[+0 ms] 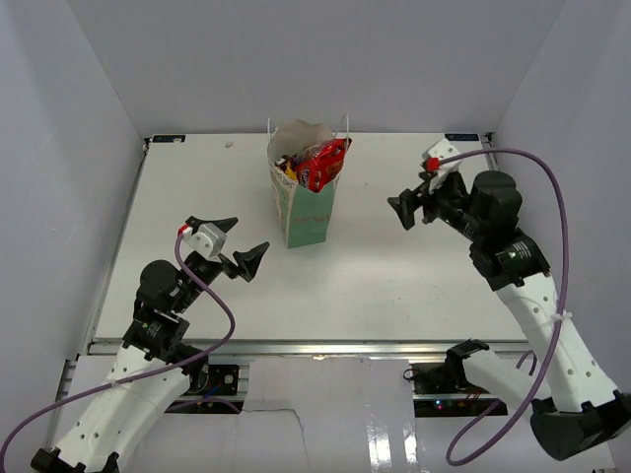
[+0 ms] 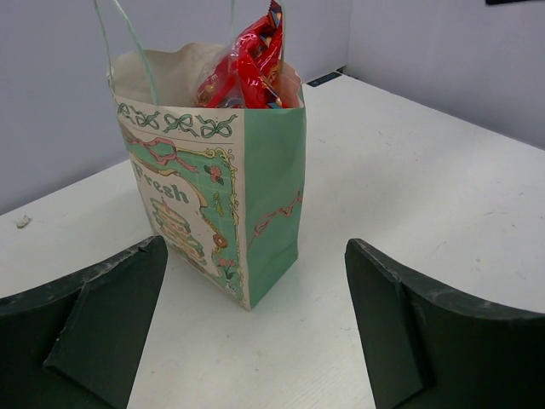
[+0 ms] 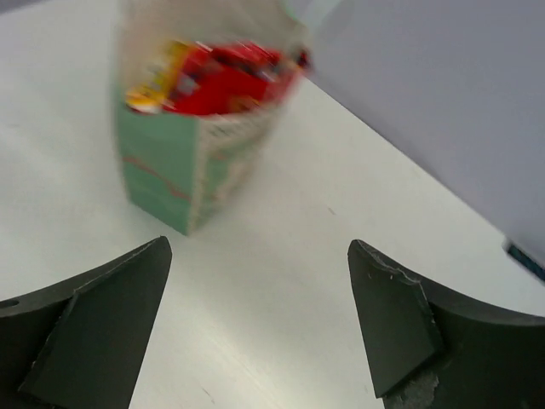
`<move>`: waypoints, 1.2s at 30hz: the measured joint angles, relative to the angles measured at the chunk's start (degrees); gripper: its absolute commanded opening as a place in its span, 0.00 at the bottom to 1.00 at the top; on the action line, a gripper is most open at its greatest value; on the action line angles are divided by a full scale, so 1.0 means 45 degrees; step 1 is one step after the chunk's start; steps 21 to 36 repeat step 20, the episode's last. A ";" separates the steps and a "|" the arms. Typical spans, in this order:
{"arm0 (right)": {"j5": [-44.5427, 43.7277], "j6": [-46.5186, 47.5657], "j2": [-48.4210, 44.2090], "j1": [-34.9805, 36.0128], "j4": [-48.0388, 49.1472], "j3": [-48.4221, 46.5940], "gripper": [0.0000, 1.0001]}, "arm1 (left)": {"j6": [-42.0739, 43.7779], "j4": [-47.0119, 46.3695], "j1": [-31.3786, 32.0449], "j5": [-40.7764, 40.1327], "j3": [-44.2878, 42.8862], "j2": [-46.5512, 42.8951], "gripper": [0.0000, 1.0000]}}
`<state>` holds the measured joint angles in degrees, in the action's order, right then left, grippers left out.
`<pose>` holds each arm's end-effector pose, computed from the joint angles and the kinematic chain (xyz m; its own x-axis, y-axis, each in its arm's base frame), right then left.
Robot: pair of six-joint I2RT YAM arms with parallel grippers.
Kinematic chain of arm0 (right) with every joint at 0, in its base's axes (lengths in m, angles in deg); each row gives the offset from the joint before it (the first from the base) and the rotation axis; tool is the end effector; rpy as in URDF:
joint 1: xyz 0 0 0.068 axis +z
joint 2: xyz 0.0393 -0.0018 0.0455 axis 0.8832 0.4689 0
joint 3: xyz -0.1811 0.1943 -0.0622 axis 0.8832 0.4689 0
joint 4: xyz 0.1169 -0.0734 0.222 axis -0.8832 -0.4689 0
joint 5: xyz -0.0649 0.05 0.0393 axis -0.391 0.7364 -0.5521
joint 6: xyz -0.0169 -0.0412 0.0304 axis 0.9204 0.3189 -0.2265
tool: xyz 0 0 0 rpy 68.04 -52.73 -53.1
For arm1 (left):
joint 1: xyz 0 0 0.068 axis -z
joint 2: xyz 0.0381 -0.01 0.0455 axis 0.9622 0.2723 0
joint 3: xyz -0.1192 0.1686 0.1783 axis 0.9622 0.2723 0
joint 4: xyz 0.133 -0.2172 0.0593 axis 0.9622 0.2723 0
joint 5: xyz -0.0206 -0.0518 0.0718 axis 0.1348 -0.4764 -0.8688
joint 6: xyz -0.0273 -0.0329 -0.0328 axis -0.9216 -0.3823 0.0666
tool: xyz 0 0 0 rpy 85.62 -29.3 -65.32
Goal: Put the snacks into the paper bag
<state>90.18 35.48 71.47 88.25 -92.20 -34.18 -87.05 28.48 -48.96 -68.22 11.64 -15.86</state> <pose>0.1902 0.1045 0.4298 0.0857 -0.2392 -0.9672 -0.6708 0.7039 -0.2335 0.1159 -0.0641 0.3192 0.1169 -0.0014 -0.9931 0.6272 0.7755 0.0727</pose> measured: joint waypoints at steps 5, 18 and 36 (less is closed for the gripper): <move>-0.2356 -0.0704 -0.2030 -0.1841 -0.0078 0.4211 0.90 | -0.0189 0.0005 0.0000 0.0253 0.0000 0.0024 0.96; -0.2472 -0.1885 -0.5353 -0.4687 0.0228 0.7732 0.90 | -0.0413 0.0005 0.0000 0.0476 0.0000 0.0209 0.97; -0.2278 -0.2001 -0.5474 -0.4867 0.0301 0.7810 0.90 | -0.0413 0.0010 0.0000 0.0476 0.0000 0.0277 0.96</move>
